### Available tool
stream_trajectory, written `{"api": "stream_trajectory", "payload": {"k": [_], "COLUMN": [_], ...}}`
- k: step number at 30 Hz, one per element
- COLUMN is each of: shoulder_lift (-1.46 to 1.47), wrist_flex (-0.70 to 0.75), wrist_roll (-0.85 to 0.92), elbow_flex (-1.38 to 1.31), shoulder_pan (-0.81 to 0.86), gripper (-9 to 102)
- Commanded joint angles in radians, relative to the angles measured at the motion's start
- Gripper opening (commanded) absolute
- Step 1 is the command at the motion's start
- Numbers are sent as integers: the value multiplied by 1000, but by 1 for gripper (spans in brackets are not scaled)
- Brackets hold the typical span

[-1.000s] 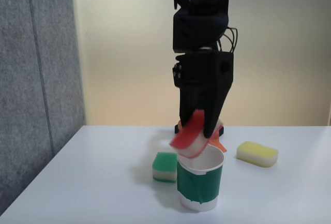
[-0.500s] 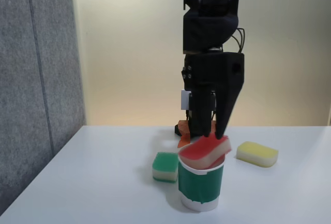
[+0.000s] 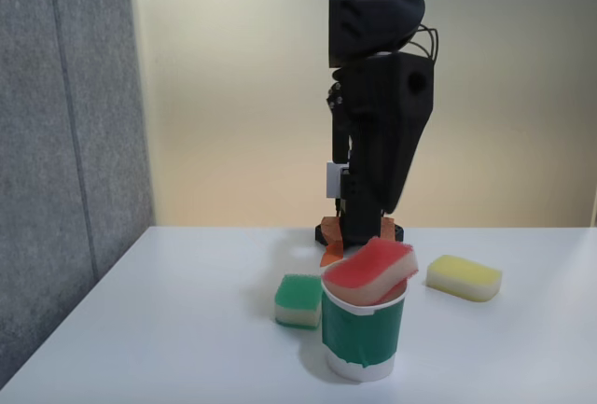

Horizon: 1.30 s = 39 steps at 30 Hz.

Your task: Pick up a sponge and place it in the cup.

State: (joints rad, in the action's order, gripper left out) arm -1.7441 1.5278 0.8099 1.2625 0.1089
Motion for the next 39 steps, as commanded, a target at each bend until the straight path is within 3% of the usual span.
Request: {"api": "stream_trajectory", "payload": {"k": [1,4,8,11,20,39], "shoulder_lift": [-298,-485,-601,-716,-963,-1621], "wrist_flex": [-222,-411,-449,-592,-805,-831], "wrist_roll": [-81,-212,-397,-528,-680,-795], "elbow_flex": [282,534,712,923,1348,1968], "shoulder_pan": [-8,-37,-83,-104,-106,-97], "gripper": [0,0,0,0,0,0]}}
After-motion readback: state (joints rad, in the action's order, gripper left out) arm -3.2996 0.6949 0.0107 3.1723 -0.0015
